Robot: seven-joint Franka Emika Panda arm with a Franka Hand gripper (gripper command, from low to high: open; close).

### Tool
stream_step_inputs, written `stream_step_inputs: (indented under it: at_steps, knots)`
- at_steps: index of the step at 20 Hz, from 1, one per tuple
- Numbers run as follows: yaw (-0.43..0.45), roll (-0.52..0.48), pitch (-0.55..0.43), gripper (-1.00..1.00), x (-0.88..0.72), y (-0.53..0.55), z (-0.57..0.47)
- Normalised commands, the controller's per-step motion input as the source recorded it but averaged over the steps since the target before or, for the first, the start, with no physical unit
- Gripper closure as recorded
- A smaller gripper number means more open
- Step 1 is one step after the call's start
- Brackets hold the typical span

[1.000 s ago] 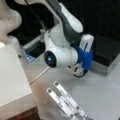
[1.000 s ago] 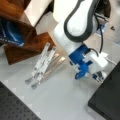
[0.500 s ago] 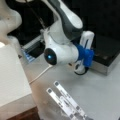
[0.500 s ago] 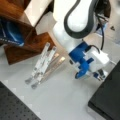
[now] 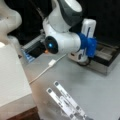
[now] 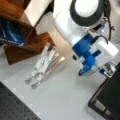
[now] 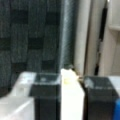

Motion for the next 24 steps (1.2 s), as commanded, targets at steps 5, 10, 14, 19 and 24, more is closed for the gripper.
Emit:
stream_step_inputs:
  at_steps: [5,10,14,19,24]
  knots:
    - [-0.133,0.011,0.107,1.00,0.05,0.53,0.25]
    - [-0.181,0.008,0.066,1.00,-0.01,0.48,0.09]
    - [-0.250,0.042,0.037,1.00,-0.07,0.44,-0.03]
    - [-0.313,0.046,0.023,1.00,-0.10,0.39,-0.15]
    - [-0.304,0.042,0.000,1.00,-0.12,0.33,-0.26]
